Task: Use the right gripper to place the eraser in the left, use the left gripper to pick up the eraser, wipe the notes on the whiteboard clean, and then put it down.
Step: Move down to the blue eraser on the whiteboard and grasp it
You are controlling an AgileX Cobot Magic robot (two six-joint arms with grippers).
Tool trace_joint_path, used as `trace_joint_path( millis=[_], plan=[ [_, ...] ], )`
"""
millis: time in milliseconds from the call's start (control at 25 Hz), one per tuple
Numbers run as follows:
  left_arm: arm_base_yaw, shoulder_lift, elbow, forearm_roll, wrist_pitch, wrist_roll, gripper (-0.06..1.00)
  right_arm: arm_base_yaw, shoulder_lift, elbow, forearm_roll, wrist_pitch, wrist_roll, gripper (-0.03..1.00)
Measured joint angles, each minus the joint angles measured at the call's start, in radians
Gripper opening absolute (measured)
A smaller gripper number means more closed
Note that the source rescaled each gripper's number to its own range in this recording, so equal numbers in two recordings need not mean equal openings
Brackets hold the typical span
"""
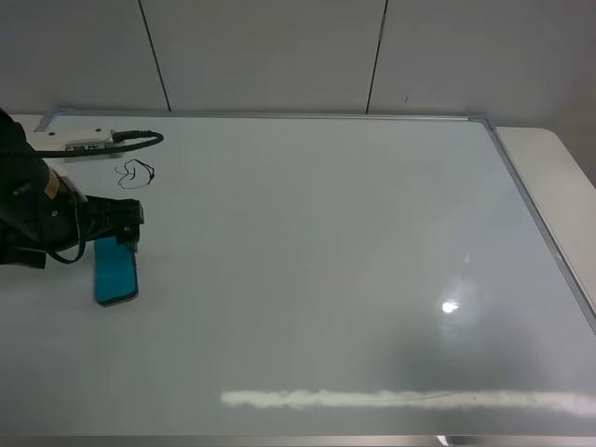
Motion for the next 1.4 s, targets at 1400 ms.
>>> trace_joint_path(
  millis=[1400],
  plan=[
    [0.052, 0.200, -0.001, -0.062, -0.183, 0.123, 1.00, 0.000, 0.000, 0.000, 0.000, 0.000, 0.000, 1.00]
  ],
)
